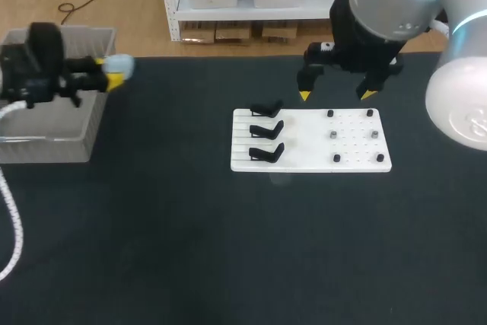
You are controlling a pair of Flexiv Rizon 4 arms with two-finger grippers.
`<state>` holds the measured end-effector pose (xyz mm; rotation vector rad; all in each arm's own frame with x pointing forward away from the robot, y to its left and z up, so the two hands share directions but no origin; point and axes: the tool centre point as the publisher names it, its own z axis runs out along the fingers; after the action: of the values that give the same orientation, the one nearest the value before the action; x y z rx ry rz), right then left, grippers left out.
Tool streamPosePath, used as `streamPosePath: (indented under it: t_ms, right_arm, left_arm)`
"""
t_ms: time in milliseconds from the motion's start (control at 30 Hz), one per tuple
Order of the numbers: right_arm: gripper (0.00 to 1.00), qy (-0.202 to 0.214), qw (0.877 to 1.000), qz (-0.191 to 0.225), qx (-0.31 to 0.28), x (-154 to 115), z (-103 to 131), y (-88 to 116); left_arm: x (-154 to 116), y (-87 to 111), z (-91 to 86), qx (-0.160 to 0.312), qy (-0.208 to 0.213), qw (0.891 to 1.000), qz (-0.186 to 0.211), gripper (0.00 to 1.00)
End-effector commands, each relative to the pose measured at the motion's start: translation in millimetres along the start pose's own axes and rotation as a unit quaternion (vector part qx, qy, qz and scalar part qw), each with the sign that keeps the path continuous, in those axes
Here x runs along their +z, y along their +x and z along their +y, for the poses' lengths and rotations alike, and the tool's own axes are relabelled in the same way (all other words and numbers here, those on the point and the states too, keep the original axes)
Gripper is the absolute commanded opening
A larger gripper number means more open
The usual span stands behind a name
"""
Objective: Pick up each earbud case from the left stands, insert the matching earbuds, close the lid, and place the case in the box.
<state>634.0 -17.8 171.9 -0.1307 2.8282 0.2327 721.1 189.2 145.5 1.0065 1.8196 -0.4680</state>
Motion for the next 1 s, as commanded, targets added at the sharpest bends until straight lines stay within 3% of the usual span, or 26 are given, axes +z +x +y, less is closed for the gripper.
streamPosePath:
  t_ms: [33, 167, 233, 367, 700, 900, 933, 967, 1000]
  right_arm:
    - [1.0, 0.0, 1.0, -0.005, 0.001, -0.6, -0.9, 3.0]
    - [1.0, 0.0, 1.0, -0.005, 0.001, -0.6, -0.9, 3.0]
    - [1.0, 0.0, 1.0, -0.005, 0.001, -0.6, -0.9, 3.0]
    - [1.0, 0.0, 1.0, -0.005, 0.001, -0.6, -0.9, 3.0]
    - [1.0, 0.0, 1.0, -0.005, 0.001, -0.6, -0.9, 3.0]
    - [1.0, 0.0, 1.0, -0.005, 0.001, -0.6, -0.9, 3.0]
    - [1.0, 0.0, 1.0, -0.005, 0.001, -0.6, -0.9, 3.0]
    - [1.0, 0.0, 1.0, -0.005, 0.001, -0.6, -0.9, 3.0]
    - [1.0, 0.0, 1.0, -0.005, 0.001, -0.6, -0.9, 3.0]
  left_arm:
    - [-31.5, 23.9, 19.4, -0.018, -0.208, 0.977, 0.032, 0.0]
    - [-54.7, 47.1, 47.7, -0.024, -0.253, 0.966, 0.05, 0.0]
    - [-66.8, 63.6, 69.8, -0.027, -0.27, 0.961, 0.058, 0.0]
    - [-78.5, 76.6, 89.9, -0.037, -0.294, 0.953, 0.063, 0.0]
    - [-73.1, 96.5, 133.1, -0.036, -0.283, 0.956, 0.064, 0.0]
    - [-76.4, 97.9, 139.9, -0.035, -0.284, 0.956, 0.061, 0.0]
    - [-77.0, 97.2, 140.9, -0.033, -0.284, 0.956, 0.061, 0.29]
    - [-77.7, 96.3, 141.7, -0.033, -0.283, 0.956, 0.062, 0.71]
    - [-78.3, 95.5, 142.2, -0.032, -0.283, 0.956, 0.062, 1.0]
